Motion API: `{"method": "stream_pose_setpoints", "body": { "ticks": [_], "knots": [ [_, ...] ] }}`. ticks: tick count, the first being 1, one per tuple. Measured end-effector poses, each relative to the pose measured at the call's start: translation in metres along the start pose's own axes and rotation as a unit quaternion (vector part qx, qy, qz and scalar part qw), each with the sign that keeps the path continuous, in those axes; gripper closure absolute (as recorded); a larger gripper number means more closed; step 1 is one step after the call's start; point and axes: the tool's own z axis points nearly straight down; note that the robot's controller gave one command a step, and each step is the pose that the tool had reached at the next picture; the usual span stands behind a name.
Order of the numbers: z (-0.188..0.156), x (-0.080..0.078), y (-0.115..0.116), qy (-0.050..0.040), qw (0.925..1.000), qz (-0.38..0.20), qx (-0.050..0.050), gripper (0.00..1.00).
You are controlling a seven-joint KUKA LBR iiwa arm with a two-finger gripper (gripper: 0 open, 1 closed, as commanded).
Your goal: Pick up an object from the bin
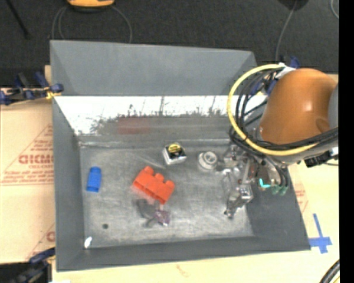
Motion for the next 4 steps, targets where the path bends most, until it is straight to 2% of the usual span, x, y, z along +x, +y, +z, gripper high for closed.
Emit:
{"method": "stream_pose_setpoints", "body": {
  "ticks": [1,2,3,4],
  "knots": [
    [0.092,-0.035,0.112,-0.0017,0.9944,-0.106,-0.001,0.00],
    [0.155,-0.098,0.124,-0.0063,0.9838,-0.179,0.000,0.00],
    [0.153,-0.099,0.124,-0.0102,0.9838,-0.179,0.000,1.00],
    [0.019,-0.097,0.136,-0.0088,0.9822,-0.187,0.001,1.00]
  ]
}}
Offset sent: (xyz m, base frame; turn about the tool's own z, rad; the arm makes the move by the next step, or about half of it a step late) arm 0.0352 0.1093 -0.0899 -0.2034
